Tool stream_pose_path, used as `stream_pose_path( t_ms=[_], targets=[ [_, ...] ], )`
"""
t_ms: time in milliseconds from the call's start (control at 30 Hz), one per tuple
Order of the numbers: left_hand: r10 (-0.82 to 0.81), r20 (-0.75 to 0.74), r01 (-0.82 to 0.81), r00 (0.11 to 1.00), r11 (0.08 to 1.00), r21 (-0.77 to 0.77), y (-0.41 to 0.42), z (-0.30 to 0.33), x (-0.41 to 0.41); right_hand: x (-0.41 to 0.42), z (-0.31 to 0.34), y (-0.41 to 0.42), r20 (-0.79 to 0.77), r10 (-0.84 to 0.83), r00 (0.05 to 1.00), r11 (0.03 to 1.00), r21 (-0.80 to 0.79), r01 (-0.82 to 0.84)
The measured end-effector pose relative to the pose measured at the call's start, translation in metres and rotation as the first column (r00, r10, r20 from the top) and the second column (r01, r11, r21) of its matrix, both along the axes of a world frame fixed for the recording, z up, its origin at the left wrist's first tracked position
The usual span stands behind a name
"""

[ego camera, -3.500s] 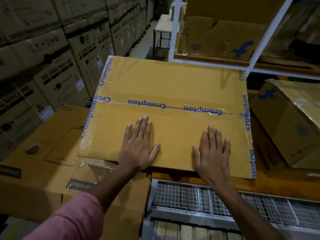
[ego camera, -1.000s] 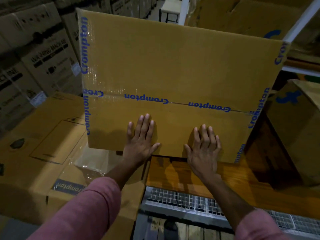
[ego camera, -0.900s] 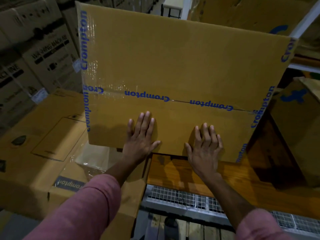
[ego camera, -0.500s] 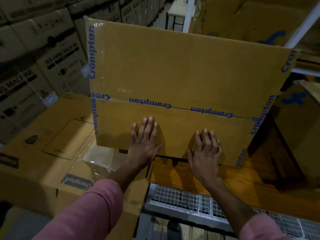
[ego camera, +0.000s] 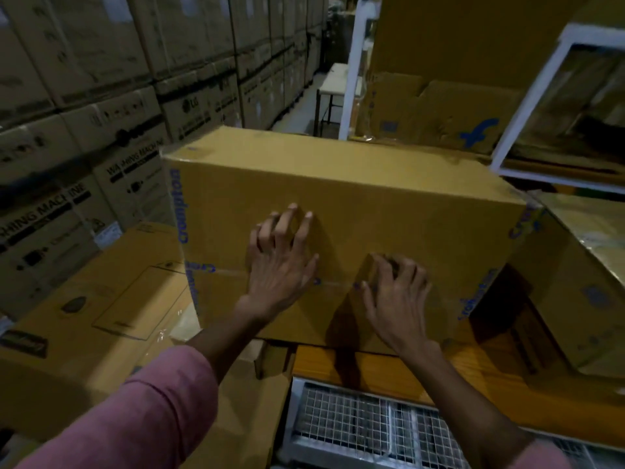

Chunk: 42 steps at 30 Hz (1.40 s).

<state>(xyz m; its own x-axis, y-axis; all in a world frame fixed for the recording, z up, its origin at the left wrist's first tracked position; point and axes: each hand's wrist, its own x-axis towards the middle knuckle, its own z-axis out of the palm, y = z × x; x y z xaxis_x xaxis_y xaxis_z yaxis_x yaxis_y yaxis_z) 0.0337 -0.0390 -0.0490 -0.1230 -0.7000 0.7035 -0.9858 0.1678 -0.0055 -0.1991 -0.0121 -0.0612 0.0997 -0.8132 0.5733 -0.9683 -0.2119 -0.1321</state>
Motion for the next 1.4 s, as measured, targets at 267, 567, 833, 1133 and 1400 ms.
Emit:
stream_pose_path(
  t_ms=[267,567,833,1133,1400],
  targets=[
    [0.016,-0.018,-0.017,1.000,1.000,-0.024,0.001,0.091,0.005,0.000,0.083,0.001,0.062,0.056,0.996,0.960,-0.276,-0.037],
    [-0.022,-0.066,0.033,0.998,0.985,0.171,-0.019,0.159,0.019,-0.033,0.176,-0.060,0.006,0.023,1.000,0.978,0.206,-0.023],
    [-0.051,-0.070,0.073,0.996,0.929,0.364,-0.034,0.164,0.030,-0.048,0.181,-0.070,-0.032,-0.044,0.999,0.904,0.425,0.053],
    [-0.100,-0.116,0.125,0.988,0.963,0.239,0.064,0.146,0.029,-0.053,0.160,0.035,-0.043,-0.076,0.996,0.964,0.253,0.084],
    [-0.158,-0.103,0.167,0.982,0.983,0.081,0.120,0.115,0.035,-0.048,0.126,0.102,-0.019,-0.086,0.996,0.996,0.006,0.087]
  ],
)
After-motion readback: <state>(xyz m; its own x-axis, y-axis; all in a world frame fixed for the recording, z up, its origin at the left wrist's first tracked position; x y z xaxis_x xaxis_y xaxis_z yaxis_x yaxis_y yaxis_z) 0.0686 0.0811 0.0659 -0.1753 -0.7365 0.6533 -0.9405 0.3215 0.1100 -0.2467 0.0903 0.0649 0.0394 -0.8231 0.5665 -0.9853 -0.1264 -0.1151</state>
